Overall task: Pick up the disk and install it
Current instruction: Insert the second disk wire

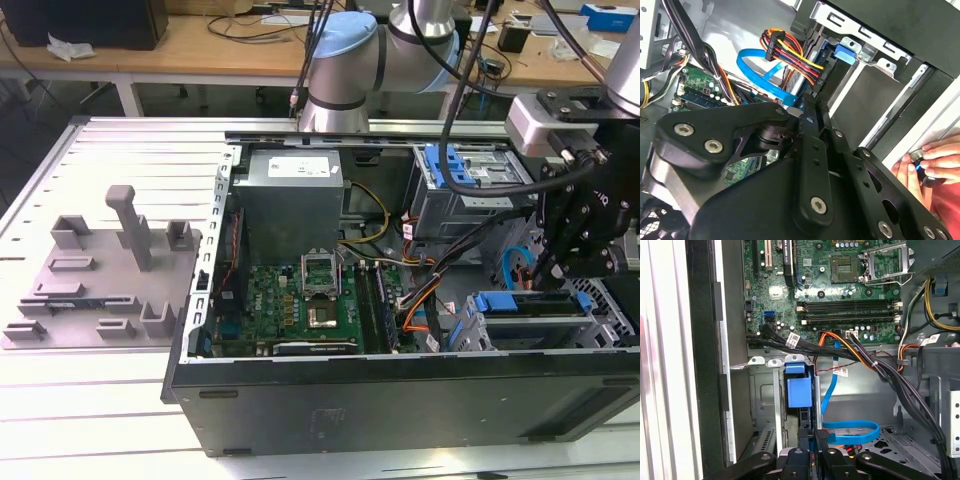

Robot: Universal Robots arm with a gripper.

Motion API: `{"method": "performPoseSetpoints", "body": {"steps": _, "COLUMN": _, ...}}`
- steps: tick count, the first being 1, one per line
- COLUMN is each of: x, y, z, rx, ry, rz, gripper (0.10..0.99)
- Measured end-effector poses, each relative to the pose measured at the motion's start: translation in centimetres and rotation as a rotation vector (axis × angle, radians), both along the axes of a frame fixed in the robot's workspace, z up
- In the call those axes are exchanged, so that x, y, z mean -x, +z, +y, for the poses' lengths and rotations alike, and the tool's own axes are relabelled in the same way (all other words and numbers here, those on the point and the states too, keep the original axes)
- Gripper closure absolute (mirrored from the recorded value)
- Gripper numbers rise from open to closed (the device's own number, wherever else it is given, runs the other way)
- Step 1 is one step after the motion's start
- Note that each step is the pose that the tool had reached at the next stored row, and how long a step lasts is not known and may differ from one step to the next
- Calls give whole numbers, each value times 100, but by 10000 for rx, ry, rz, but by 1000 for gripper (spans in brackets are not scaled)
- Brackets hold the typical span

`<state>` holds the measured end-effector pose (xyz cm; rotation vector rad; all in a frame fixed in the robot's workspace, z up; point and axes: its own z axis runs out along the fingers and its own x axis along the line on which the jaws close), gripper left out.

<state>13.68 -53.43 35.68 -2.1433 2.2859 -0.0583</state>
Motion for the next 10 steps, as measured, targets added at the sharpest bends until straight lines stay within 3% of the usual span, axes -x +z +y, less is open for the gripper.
{"method": "performPoseSetpoints", "body": {"steps": 10, "x": -3, "y": -4, "z": -9, "rx": -10, "ry": 1, "rz": 0, "gripper": 925}}
